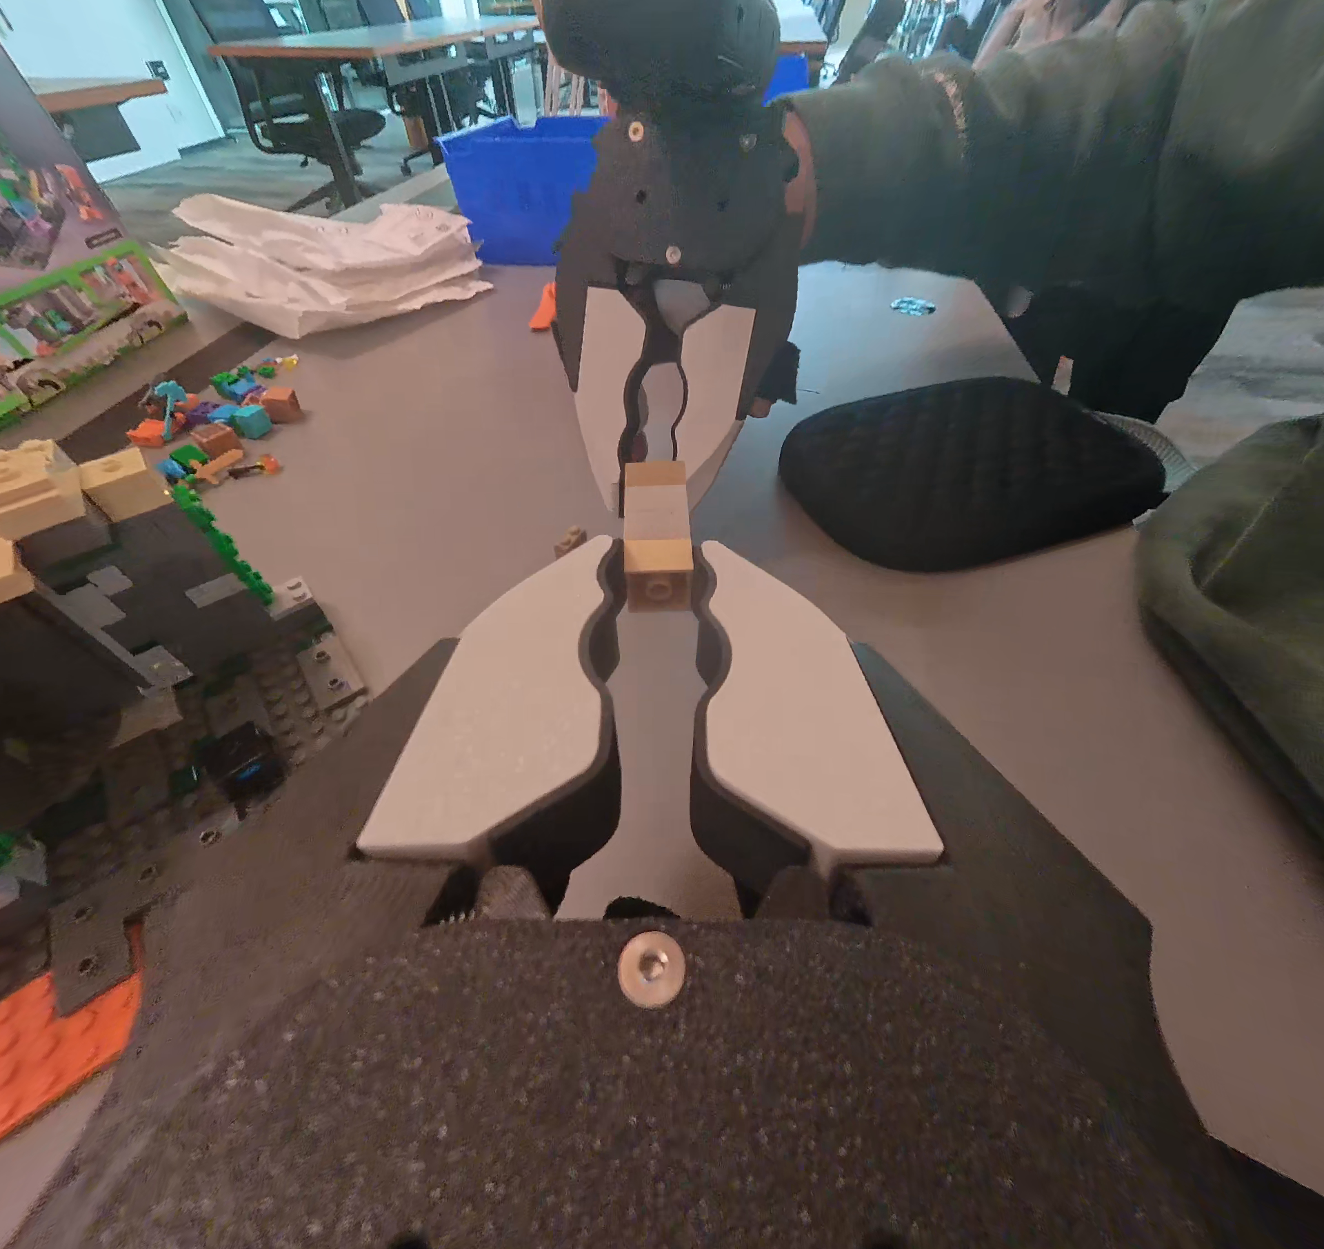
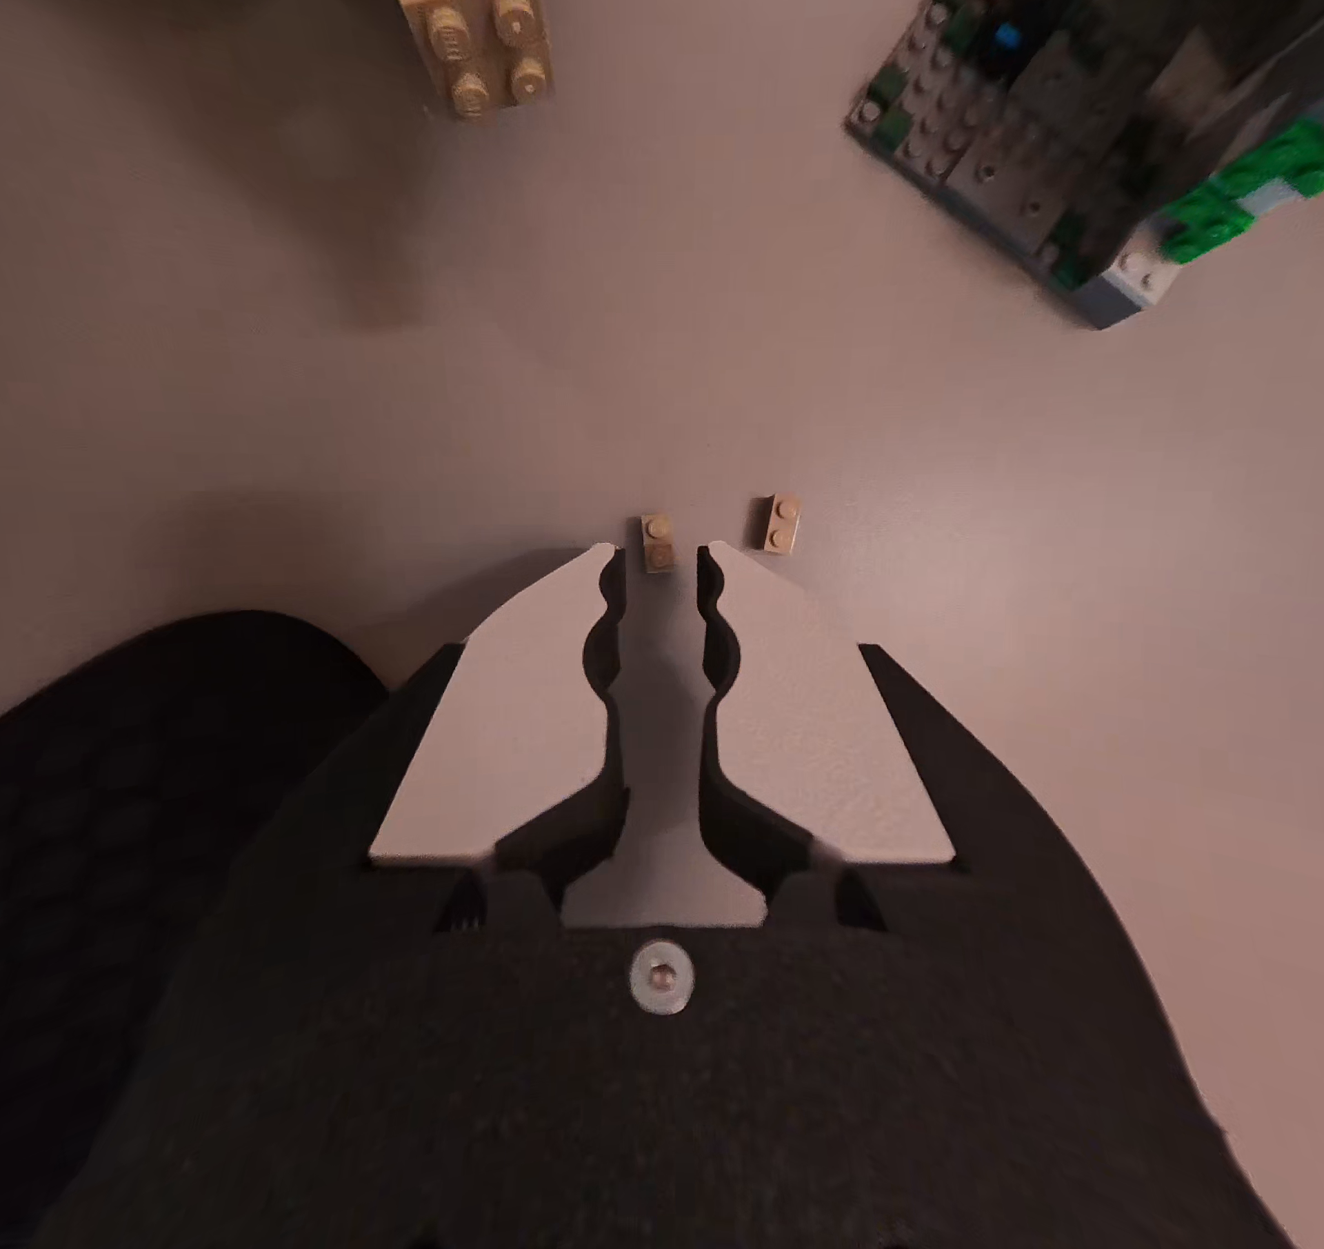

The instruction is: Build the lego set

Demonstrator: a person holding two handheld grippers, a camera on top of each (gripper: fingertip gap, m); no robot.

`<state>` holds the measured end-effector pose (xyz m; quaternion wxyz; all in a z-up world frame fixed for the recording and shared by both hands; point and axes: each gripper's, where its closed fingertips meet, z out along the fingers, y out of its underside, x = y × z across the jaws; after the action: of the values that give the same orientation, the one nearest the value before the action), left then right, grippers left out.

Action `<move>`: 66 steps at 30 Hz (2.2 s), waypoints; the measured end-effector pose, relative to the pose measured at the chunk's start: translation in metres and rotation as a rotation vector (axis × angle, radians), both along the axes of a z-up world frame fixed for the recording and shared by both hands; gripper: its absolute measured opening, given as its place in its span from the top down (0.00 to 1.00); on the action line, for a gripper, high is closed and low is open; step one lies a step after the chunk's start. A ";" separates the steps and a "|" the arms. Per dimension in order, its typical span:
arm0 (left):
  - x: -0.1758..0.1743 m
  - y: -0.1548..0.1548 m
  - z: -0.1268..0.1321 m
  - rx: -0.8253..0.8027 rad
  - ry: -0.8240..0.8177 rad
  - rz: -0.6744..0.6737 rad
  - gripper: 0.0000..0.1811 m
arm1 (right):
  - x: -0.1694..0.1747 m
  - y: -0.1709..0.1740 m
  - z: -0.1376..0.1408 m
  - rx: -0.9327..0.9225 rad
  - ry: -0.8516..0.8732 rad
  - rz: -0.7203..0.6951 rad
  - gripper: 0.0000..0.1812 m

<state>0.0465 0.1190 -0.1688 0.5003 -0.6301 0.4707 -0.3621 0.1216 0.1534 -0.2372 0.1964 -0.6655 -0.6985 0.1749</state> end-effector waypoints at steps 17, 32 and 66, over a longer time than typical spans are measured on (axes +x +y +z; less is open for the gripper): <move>-0.003 0.001 0.005 -0.040 -0.061 0.007 0.91 | -0.050 -0.022 0.099 -0.106 0.706 0.030 0.96; -0.005 -0.011 0.039 -0.082 -0.272 -0.058 0.91 | -0.064 -0.042 0.123 -0.253 1.030 0.030 0.96; -0.004 -0.015 0.043 -0.086 -0.289 -0.091 0.90 | -0.063 -0.045 0.130 -0.294 1.041 0.051 0.94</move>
<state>0.0425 0.1041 -0.1257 0.5185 -0.5704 0.4058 -0.4910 0.0583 0.1085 -0.1073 0.4171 -0.4941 -0.4929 0.5822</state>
